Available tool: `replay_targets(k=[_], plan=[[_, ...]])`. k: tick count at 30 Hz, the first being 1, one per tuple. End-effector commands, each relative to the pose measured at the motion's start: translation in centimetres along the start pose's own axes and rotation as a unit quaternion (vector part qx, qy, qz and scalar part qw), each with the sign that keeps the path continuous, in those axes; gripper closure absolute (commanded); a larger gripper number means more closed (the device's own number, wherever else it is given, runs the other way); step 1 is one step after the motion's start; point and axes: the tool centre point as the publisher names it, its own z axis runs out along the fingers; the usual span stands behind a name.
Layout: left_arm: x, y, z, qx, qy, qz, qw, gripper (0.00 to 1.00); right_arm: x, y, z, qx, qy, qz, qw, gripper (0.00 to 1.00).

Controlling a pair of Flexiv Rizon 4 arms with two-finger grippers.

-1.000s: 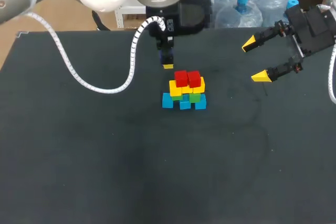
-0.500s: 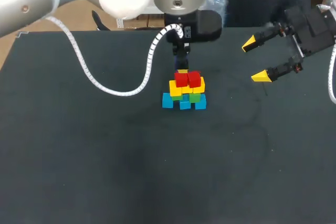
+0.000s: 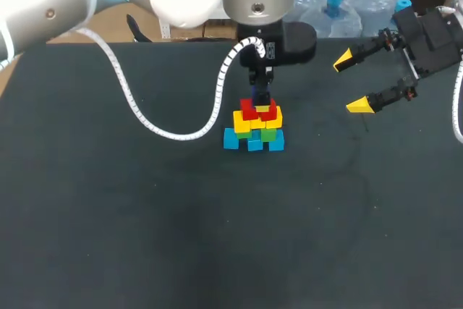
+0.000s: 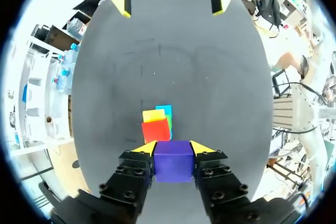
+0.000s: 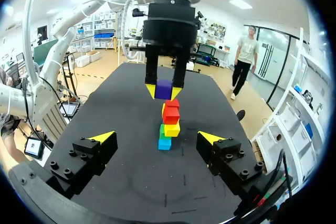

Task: Place the blue cubes, place green cubes on the blue cubes, place the yellow cubes on the green cubes, then place the red cubes on the yellow cubes, and place purple cube on the red cubes.

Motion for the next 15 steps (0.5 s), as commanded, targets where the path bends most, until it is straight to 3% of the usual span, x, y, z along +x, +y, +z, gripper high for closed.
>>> replay_targets(k=[1,15], plan=[[0.0,0.4,0.1,0.005,-0.001,-0.002,1.0,1.0,0.0,0.0,0.1,0.0,0.0,0.0,1.0,0.0],[-2.0,-0.6,0.3,0.01,-0.009,-0.003,1.0,1.0,0.0,0.0,0.1,0.0,0.0,0.0,1.0,0.0]])
